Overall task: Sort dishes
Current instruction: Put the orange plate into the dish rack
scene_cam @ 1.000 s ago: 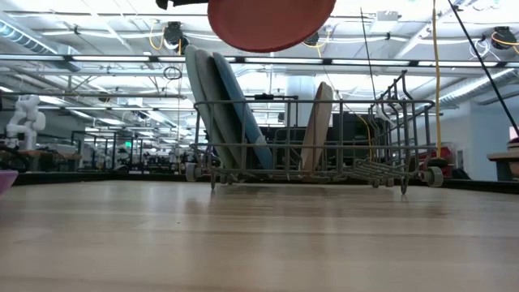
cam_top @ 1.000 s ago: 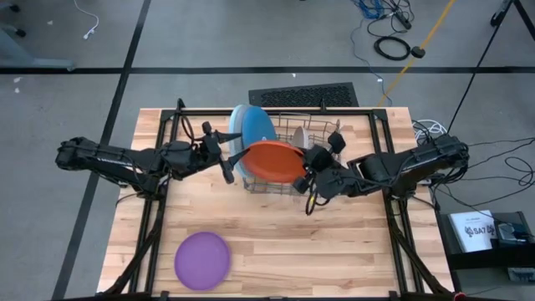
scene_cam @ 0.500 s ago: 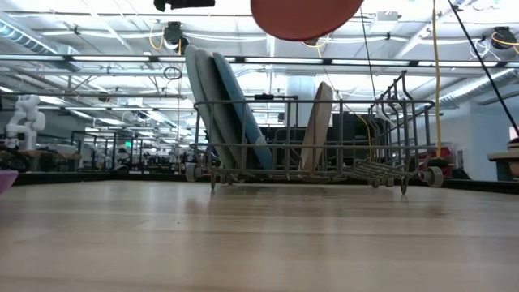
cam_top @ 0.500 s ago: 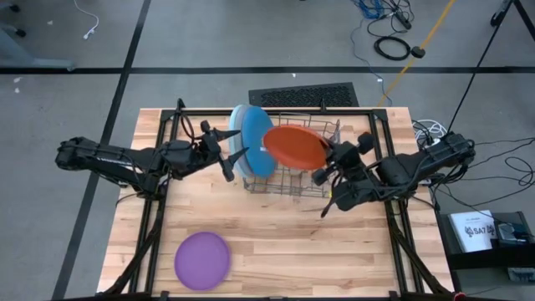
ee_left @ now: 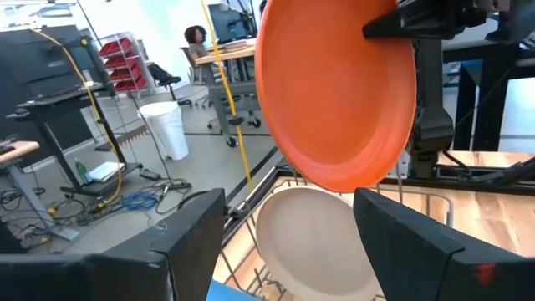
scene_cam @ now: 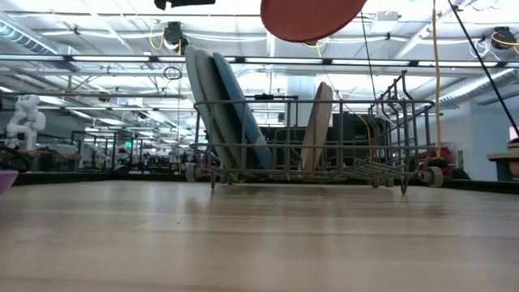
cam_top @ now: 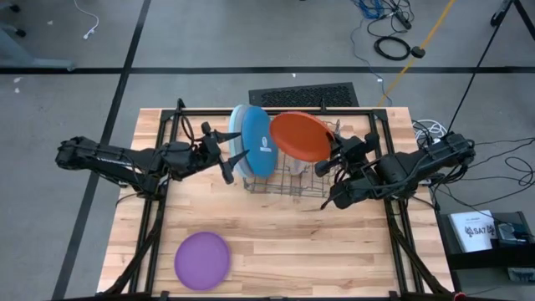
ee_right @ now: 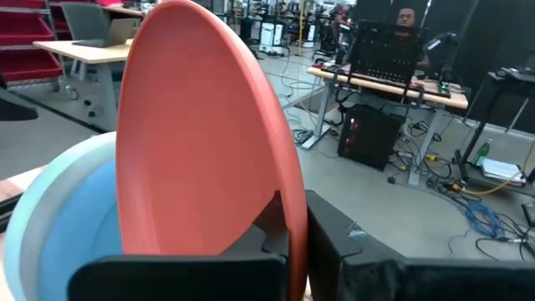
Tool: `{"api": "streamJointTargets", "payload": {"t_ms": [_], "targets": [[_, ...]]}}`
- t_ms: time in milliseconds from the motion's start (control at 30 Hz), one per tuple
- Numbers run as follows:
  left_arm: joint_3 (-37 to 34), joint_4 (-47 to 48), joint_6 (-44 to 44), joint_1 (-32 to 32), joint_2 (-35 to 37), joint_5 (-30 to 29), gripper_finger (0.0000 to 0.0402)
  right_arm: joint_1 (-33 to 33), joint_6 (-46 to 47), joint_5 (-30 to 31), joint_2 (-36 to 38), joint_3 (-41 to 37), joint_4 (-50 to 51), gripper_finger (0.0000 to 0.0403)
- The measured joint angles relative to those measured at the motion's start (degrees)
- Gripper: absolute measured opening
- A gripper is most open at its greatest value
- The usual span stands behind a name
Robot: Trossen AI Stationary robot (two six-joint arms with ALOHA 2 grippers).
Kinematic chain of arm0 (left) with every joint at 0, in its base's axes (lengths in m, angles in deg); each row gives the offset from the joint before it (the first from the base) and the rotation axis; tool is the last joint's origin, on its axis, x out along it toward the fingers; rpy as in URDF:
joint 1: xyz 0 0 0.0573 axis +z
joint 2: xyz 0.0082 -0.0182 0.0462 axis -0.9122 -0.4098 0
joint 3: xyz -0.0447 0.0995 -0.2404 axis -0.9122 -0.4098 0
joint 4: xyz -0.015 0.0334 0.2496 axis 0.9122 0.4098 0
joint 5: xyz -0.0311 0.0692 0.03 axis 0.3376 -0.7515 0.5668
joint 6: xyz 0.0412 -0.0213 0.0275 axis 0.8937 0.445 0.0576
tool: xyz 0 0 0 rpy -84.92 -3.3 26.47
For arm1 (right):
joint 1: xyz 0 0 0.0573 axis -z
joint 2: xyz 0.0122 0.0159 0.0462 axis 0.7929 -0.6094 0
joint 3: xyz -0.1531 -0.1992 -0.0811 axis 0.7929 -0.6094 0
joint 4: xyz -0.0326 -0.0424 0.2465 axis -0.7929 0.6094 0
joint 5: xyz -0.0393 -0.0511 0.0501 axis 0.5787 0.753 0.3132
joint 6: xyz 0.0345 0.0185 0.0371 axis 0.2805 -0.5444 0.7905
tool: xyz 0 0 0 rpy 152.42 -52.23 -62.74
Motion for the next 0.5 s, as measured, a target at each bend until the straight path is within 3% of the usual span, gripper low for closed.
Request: {"api": "streamJointTargets", "payload": {"t_ms": [500], "targets": [[-0.04, 1.2, 0.28, 0.0, -0.02, 0.02, 0.0266, 5.88, 1.49, -3.2, -5.91, -0.04, -7.22, 0.0007]]}}
